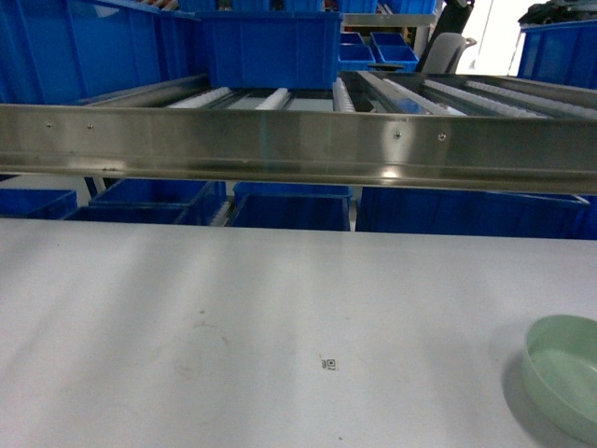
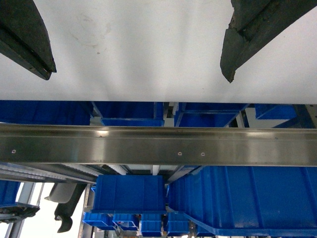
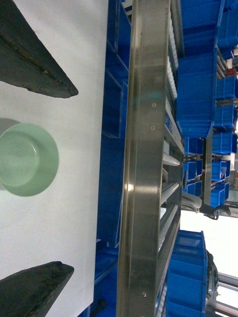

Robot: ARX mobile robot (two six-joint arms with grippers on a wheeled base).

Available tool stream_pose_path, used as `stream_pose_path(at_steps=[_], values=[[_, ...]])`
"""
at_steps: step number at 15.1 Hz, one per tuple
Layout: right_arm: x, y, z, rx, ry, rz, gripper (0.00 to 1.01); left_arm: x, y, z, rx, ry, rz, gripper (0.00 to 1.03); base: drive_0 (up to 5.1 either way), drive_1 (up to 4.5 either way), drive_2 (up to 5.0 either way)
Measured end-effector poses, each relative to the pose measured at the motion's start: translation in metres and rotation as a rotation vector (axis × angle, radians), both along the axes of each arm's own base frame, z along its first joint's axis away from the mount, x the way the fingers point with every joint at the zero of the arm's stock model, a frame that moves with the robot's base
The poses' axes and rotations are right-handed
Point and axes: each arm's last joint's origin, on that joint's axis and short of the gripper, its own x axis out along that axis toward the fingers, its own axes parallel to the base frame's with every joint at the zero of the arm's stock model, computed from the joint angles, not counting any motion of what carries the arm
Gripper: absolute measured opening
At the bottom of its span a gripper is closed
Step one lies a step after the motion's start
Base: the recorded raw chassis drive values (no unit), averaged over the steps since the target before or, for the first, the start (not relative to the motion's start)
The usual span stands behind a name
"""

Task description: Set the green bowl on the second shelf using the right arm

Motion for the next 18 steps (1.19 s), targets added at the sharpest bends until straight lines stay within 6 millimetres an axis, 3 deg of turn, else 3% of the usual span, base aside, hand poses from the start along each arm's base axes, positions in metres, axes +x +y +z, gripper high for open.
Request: stream_pose_path(at_steps=[15, 17, 18], values=[[0.0, 0.0, 0.0, 0.0, 0.0, 0.0, 0.98, 0.0, 0.0, 0.0, 0.0, 0.0, 0.0, 0.98, 0.0, 0.0, 0.0], [0.014, -0.003, 0.004, -0.032, 0.008, -0.016, 0.98, 0.0, 0.0, 0.0, 0.0, 0.0, 0.0, 0.98, 0.0, 0.0, 0.0], [0.037, -0.006, 0.001, -0.072, 0.091, -0.012, 0.98, 0.0, 0.0, 0.0, 0.0, 0.0, 0.0, 0.98, 0.0, 0.0, 0.0]])
